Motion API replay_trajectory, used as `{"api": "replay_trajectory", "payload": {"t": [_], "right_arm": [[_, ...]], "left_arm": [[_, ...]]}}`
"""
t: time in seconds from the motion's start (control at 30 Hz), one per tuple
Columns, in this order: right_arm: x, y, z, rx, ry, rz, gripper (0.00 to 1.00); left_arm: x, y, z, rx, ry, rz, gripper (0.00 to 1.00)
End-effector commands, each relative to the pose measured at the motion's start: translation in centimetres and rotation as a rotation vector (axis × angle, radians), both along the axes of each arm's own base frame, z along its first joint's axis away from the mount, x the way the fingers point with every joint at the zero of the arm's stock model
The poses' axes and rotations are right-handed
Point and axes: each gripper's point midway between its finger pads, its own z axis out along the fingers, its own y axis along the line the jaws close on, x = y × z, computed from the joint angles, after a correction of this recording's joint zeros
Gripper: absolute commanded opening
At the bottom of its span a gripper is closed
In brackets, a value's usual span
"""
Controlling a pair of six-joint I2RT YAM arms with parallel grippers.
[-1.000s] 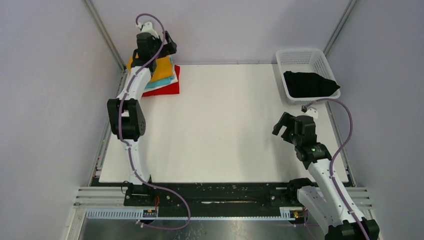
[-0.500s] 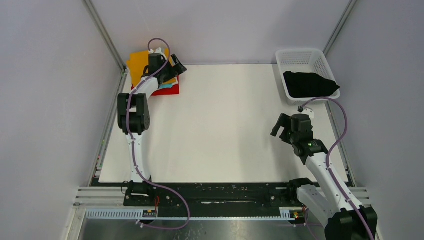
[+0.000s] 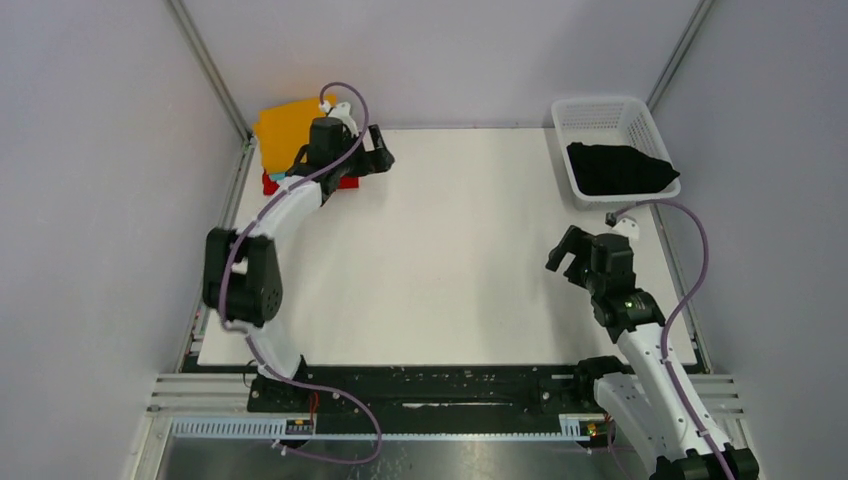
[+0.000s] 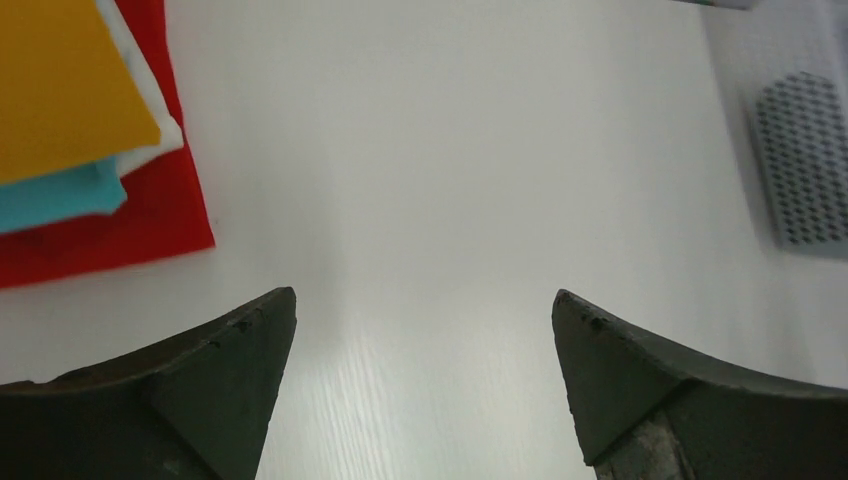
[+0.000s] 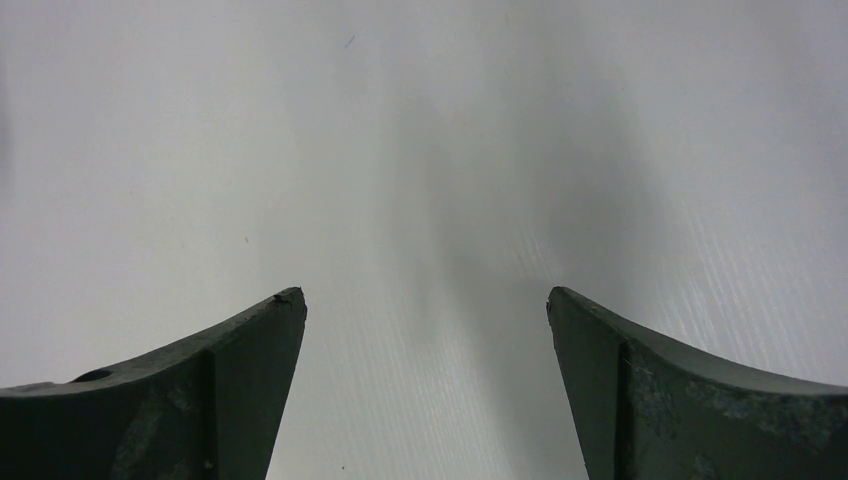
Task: Fold and stack the t-shirts
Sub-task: Reset both arms
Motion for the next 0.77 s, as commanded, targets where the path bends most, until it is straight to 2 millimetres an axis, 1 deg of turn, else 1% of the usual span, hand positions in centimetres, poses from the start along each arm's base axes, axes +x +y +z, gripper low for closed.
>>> {"api": "replay_trajectory", "payload": {"t": [0.0,0.03,0.07,0.1,0.17,0.2,0.23,0.27,0.3,0.37,0.4,0.47,0.53,0.6,0.67,0.73], "right_arm": [[-0.3,-0.7,0.8,-0.005,-0.057,-0.040,1.00],[-0.3,-0.7,1.0,-0.003,-0.068,-0.043,1.00],[-0.4,-0.8,1.2,-0.001,-0.078,-0.046,1.00],[-0.4,-0.9,1.4,-0.001,-0.090,-0.053,1.00],[-0.5,-1.0,1.6,0.002,-0.105,-0.061,1.00],[-0.6,-1.2,1.6,-0.002,-0.106,-0.069,1.00],[-0.8,-1.6,1.3,-0.013,-0.095,-0.092,0.99],[-1.0,-2.0,1.0,-0.022,-0.087,-0.116,0.99],[-1.1,-2.3,0.7,-0.027,-0.074,-0.131,0.99],[-1.3,-2.3,0.4,-0.025,-0.058,-0.138,1.00],[-1.3,-2.3,0.4,-0.019,-0.055,-0.144,0.99],[-1.3,-2.5,0.3,-0.013,-0.056,-0.164,1.00],[-1.4,-2.6,0.0,-0.020,-0.056,-0.171,1.00],[-1.6,-2.6,-0.2,-0.038,-0.046,-0.146,0.99],[-1.8,-2.6,-0.2,-0.051,-0.023,-0.135,0.99],[-2.1,-2.9,0.0,-0.065,0.007,-0.146,0.99]], "left_arm": [[-8.5,-0.1,13.5,0.074,-0.325,0.046,0.99],[-11.2,0.1,14.5,0.064,-0.343,0.055,0.99],[-13.2,-0.3,12.9,0.064,-0.311,0.040,0.99],[-15.7,-0.3,13.6,0.041,-0.341,0.027,0.99],[-19.3,0.0,11.4,0.013,-0.336,0.014,0.99],[-20.7,0.5,10.3,0.006,-0.323,0.024,0.99],[-22.2,1.3,8.3,0.011,-0.291,0.041,0.99],[-23.2,2.0,7.9,0.018,-0.287,0.057,0.99],[-24.3,3.0,6.5,0.045,-0.255,0.081,0.99],[-25.5,5.4,5.5,0.081,-0.233,0.184,0.99],[-25.9,6.3,5.8,0.081,-0.242,0.223,0.99],[-26.4,6.4,7.1,0.070,-0.291,0.216,0.99],[-26.8,6.0,7.7,0.050,-0.315,0.188,0.99],[-27.0,6.0,7.2,0.055,-0.310,0.177,0.99],[-26.8,6.6,6.7,0.064,-0.292,0.218,0.99],[-26.7,6.9,7.0,0.064,-0.281,0.241,0.99]]}}
